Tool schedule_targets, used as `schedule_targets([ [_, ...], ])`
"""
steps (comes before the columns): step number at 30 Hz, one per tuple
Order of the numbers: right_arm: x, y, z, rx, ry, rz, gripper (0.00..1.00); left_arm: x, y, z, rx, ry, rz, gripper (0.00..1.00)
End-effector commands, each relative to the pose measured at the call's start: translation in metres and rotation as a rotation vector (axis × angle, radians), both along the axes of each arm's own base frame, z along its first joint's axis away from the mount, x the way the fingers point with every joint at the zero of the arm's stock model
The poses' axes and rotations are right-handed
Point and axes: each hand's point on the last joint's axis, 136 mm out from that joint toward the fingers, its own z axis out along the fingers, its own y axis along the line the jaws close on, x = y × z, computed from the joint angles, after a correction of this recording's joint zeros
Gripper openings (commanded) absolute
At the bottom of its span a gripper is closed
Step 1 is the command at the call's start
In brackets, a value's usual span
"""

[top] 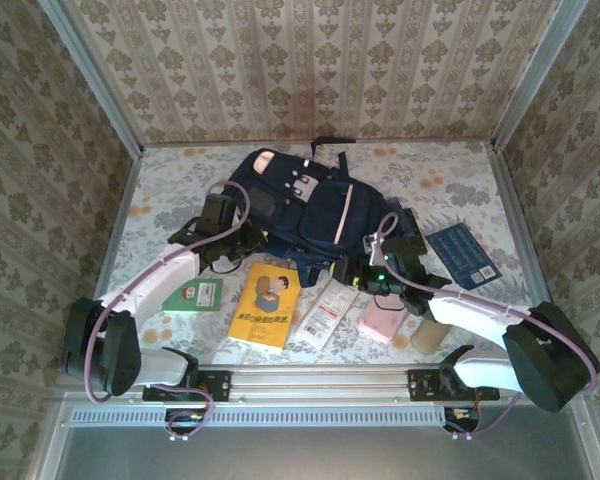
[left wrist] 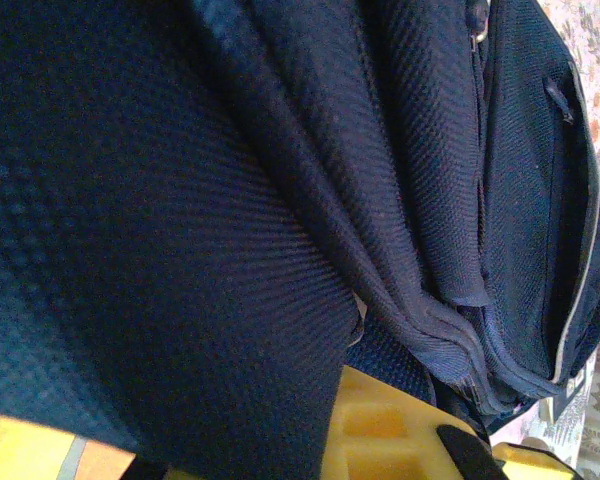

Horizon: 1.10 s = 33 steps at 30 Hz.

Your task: Pack books, pencil case, and school supplies into a backpack

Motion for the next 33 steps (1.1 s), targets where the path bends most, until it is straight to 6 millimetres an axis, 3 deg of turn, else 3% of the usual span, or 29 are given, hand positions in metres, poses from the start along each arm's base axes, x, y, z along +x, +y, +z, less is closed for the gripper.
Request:
schedule_targets([
  [1,0.006,0.012,0.006,0.177,0.083,-0.025,0.68,0.002,-0.004,0.023,-0.034,-0.060,-0.012,0.00],
  [7,0.017,0.025,-0.016,0.291,0.187,-0.048,0.60,0.001,-0.005,0.022,-0.042,-0.054,-0.011,0.00],
  [17,0.027,0.034,-0.028,0.387,0.232,-0.069,0.32,0.000,-0.003,0.017,-0.034,-0.046,-0.010,0.00],
  [20,0.025,0.033,-0.031,0.376,0.237,-0.068,0.28,0.000,-0.002,0.014,-0.032,-0.043,-0.010,0.00],
  [33,0.011,0.021,-0.028,0.242,0.211,-0.042,0.43,0.001,0.001,0.008,-0.017,-0.038,-0.006,0.00],
])
